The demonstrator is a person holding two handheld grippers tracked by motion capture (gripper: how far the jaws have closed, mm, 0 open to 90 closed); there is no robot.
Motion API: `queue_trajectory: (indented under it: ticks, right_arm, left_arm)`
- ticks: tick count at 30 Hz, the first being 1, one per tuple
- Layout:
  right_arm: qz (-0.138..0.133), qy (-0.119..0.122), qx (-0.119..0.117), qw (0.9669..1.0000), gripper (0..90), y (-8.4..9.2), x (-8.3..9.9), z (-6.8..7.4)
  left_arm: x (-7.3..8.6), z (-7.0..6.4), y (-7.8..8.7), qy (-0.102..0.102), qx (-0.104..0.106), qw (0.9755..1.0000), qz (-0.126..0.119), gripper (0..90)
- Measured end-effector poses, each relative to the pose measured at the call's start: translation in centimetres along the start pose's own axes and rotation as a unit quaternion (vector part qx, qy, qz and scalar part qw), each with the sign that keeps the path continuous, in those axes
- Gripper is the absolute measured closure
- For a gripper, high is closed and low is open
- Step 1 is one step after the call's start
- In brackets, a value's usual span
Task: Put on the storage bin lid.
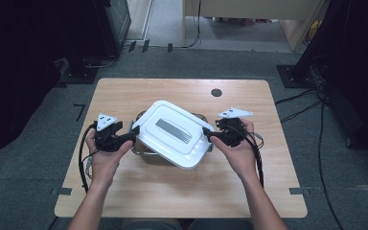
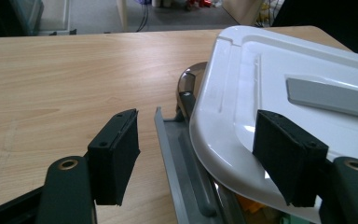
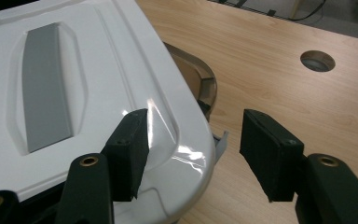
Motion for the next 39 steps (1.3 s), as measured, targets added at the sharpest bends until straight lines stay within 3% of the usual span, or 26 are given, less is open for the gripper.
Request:
queue_trajectory:
  ticks: [9,14,20,33,35,36,38,39]
  right_arm:
    - [0.000,-0.008,0.000,1.0000,40.5,0.0,0.5,-0.6]
    - [-0.009,-0.009,0.004,0.9999,40.6,-0.4,0.1,-0.9]
    - [-0.016,-0.012,0.010,0.9998,40.6,-1.3,-1.0,-1.3]
    - [-0.022,-0.007,0.009,0.9997,39.0,-3.4,-3.5,-1.6]
    - [-0.023,-0.010,0.008,0.9997,39.3,-3.8,-3.8,-1.7]
    - [-0.009,-0.006,0.024,0.9997,38.9,-4.3,-3.8,-1.7]
    - [-0.019,-0.011,0.016,0.9996,38.5,-4.7,-4.0,-1.9]
    - [-0.020,-0.014,0.014,0.9996,38.1,-4.9,-4.0,-2.0]
  left_arm:
    - [-0.1,-0.2,-0.7,-0.008,-0.006,0.9999,0.010,32.4]
    - [0.0,-0.4,-0.2,-0.024,-0.010,0.9995,0.018,34.6]
    - [0.8,-0.8,0.6,-0.030,-0.026,0.9991,0.016,35.6]
    - [2.7,-1.4,1.8,-0.026,-0.022,0.9994,-0.001,36.7]
    - [2.9,-1.5,1.9,-0.024,-0.004,0.9997,-0.001,36.6]
    - [3.0,-1.6,1.9,-0.024,0.003,0.9997,0.005,36.7]
    - [3.3,-1.9,1.9,-0.039,-0.012,0.9990,0.016,36.7]
    - [3.6,-2.0,1.9,-0.045,-0.018,0.9988,0.006,38.3]
Point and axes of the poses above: each handheld gripper's, and its own axes: y roughly backward along the jaws, x roughly out of its underside, z roughly to its left, the point moved 2 cm from there along -y, roughly forward along the jaws, and after that the axes turned 13 degrees about z, right-handed, at the moved point
